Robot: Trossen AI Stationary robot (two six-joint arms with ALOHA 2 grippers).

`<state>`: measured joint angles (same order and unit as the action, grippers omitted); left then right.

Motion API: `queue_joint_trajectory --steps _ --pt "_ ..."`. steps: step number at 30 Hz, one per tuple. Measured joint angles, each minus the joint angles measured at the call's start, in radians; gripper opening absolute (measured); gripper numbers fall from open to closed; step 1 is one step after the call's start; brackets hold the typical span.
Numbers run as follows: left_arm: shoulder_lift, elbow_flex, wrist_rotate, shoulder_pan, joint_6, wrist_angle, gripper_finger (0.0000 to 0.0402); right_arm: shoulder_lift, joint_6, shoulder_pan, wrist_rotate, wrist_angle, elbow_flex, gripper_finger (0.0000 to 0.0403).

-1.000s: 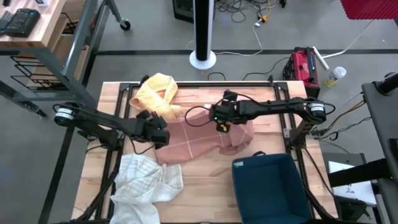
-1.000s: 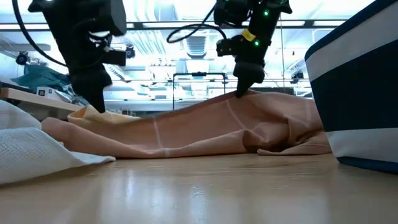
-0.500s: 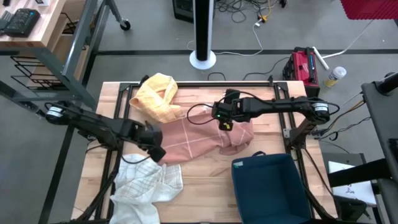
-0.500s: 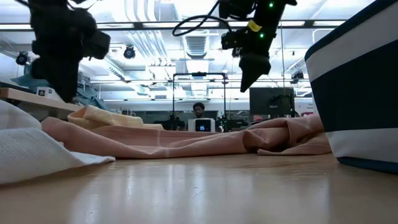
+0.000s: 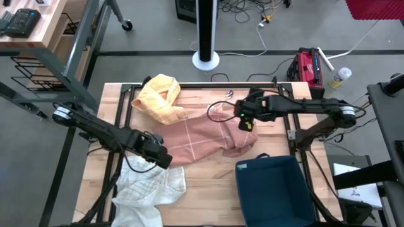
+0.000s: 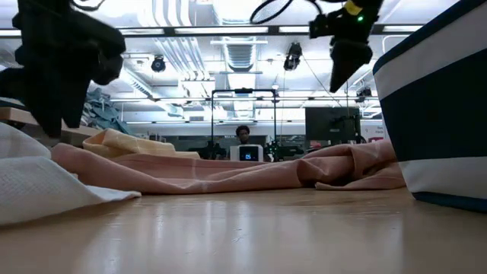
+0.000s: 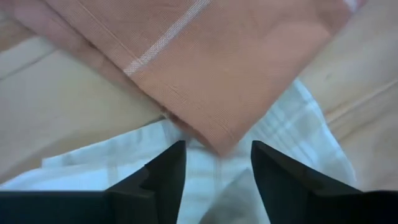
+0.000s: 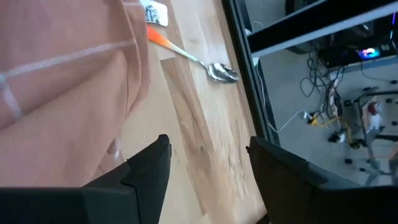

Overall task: Fold towel
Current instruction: Fold the brown towel

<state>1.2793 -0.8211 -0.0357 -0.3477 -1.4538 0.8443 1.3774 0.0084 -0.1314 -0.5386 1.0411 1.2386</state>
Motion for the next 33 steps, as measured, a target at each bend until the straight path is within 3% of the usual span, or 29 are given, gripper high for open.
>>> queue_joint_trajectory --steps 7,12,15,19,23,28,33 --pt "0.107 0.000 -0.002 -0.006 0.012 -0.067 0.0215 -0.130 0.064 0.000 0.022 -0.005 -0.087 0.0214" --pt "0.162 0.002 -0.057 -0.008 0.050 -0.081 0.0207 -0.189 0.105 0.000 0.023 -0.006 -0.147 0.0217" --pt "0.166 -0.010 -0.111 -0.015 0.126 -0.132 0.0149 -0.219 0.130 0.000 0.023 -0.004 -0.180 0.0213" --pt "0.145 -0.059 -0.189 -0.016 0.166 -0.108 0.0022 -0.254 0.158 0.000 0.023 -0.005 -0.223 0.0206" --pt "0.113 -0.136 -0.267 -0.025 0.189 0.012 0.0006 -0.292 0.183 0.000 0.023 -0.007 -0.256 0.0205" --pt "0.066 -0.315 -0.422 -0.053 0.189 0.289 0.0002 -0.336 0.223 0.000 0.026 -0.038 -0.293 0.0205" --pt "0.036 -0.551 -0.651 -0.096 0.170 0.557 0.0001 -0.371 0.265 0.000 0.175 -0.153 -0.351 0.0199"
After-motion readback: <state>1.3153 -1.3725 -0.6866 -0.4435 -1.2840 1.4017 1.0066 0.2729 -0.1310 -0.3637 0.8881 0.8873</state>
